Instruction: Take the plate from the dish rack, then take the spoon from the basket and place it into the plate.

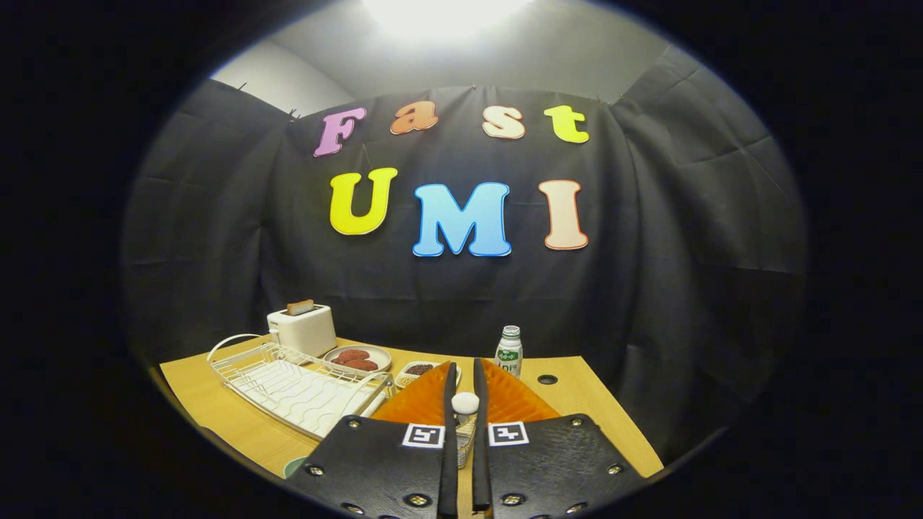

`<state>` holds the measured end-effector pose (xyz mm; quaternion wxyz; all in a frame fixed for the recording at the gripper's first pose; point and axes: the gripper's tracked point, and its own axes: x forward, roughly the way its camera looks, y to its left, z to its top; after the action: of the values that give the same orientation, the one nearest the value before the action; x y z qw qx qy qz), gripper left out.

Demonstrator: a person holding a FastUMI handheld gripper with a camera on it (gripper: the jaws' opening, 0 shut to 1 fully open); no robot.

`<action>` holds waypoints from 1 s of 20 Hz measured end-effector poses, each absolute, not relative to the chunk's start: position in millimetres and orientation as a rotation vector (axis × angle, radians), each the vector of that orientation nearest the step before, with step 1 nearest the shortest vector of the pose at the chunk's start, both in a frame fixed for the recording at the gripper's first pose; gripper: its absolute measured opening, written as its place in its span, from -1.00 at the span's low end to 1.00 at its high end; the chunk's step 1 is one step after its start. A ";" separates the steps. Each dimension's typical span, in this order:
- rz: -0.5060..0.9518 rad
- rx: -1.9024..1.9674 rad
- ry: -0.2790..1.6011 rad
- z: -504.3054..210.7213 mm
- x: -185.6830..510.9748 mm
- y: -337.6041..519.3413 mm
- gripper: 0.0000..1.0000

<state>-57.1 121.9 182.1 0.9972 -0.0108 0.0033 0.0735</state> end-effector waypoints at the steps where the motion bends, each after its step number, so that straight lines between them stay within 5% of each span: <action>1: 0.150 -0.021 0.018 181.7 -61.0 121.5 -0.84; 20: 0.310 -0.087 0.195 141.5 -116.1 171.4 -0.84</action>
<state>-116.1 171.4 141.5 0.9824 -0.0434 0.0967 0.1539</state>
